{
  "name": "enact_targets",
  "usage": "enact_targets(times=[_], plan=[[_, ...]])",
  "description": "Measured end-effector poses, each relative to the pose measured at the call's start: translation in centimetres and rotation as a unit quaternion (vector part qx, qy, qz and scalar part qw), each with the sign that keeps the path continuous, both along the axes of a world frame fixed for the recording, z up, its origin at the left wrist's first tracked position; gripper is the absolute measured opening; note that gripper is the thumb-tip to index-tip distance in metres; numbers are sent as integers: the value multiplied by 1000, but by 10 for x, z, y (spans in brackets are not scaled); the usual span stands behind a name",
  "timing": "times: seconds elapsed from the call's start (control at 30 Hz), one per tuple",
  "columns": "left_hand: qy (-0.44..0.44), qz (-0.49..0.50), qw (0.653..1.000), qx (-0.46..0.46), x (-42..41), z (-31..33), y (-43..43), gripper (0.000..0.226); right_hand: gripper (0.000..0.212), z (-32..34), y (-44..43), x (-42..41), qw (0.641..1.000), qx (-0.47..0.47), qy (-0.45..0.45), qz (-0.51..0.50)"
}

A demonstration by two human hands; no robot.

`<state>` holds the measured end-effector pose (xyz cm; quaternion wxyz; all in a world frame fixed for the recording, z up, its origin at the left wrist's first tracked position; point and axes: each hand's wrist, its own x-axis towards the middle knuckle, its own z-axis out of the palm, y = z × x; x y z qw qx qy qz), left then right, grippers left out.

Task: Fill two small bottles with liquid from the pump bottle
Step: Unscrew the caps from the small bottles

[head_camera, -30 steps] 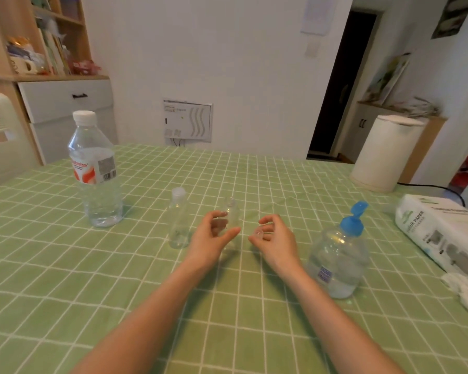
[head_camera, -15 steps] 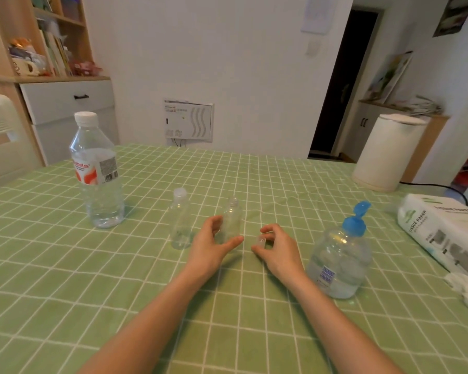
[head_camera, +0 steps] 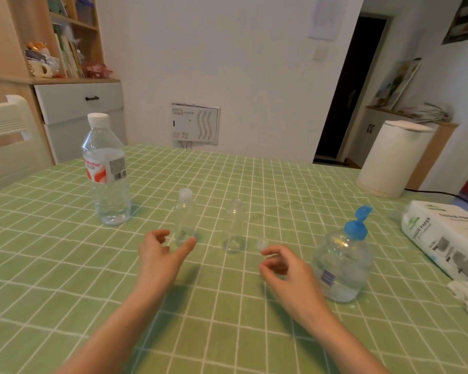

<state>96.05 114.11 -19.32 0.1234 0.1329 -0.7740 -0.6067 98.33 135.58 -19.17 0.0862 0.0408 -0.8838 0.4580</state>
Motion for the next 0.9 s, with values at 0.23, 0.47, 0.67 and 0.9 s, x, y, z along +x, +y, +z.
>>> enact_targets(times=[0.23, 0.47, 0.67, 0.9], plan=[[11, -20, 1000, -20, -48, -5, 10, 80, 20, -4, -9, 15, 999, 19, -20, 33], [73, -38, 996, -24, -31, 1, 10, 47, 19, -3, -6, 21, 999, -2, -16, 47], [111, -111, 986, -47, 42, -4, 27, 26, 14, 18, -12, 28, 992, -98, 17, 80], [160, -202, 905, -338, 72, -14, 34, 34, 49, 24, -20, 39, 983, -151, 44, 96]])
